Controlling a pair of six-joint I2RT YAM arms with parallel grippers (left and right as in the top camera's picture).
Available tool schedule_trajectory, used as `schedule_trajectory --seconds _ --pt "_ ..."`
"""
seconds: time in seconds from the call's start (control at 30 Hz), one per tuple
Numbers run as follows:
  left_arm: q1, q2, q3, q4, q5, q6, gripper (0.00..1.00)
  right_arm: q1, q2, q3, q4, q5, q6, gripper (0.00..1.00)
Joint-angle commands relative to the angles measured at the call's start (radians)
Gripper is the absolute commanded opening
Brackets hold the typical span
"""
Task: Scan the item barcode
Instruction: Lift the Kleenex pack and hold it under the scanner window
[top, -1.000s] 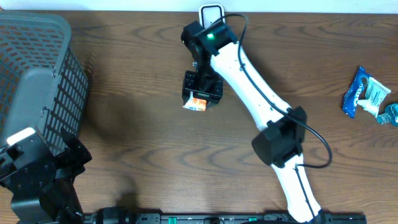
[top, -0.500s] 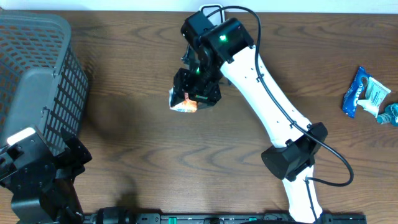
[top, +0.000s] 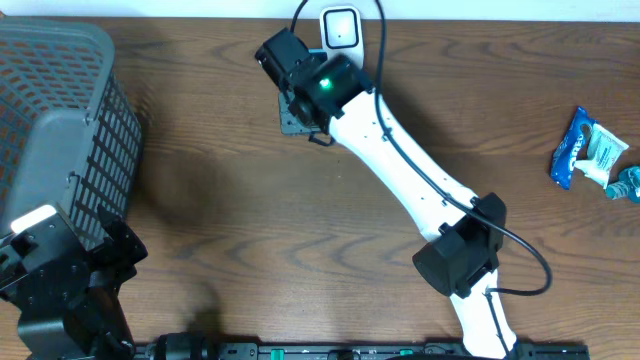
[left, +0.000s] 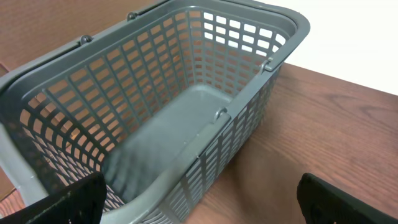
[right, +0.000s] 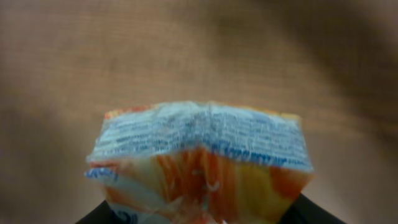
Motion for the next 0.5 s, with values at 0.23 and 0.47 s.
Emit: schedule_trajectory --seconds 0.23,0.47 --pt "0.004 -0.001 -0.002 -0.002 -0.003 -0.005 0.98 -0.006 0.014 -0.387 0.62 0.29 -0.014 0.52" --pt "0.004 -0.001 -0.002 -0.002 -0.003 -0.005 0.98 -0.065 0.014 -0.534 1.013 0.4 -0.056 0.55"
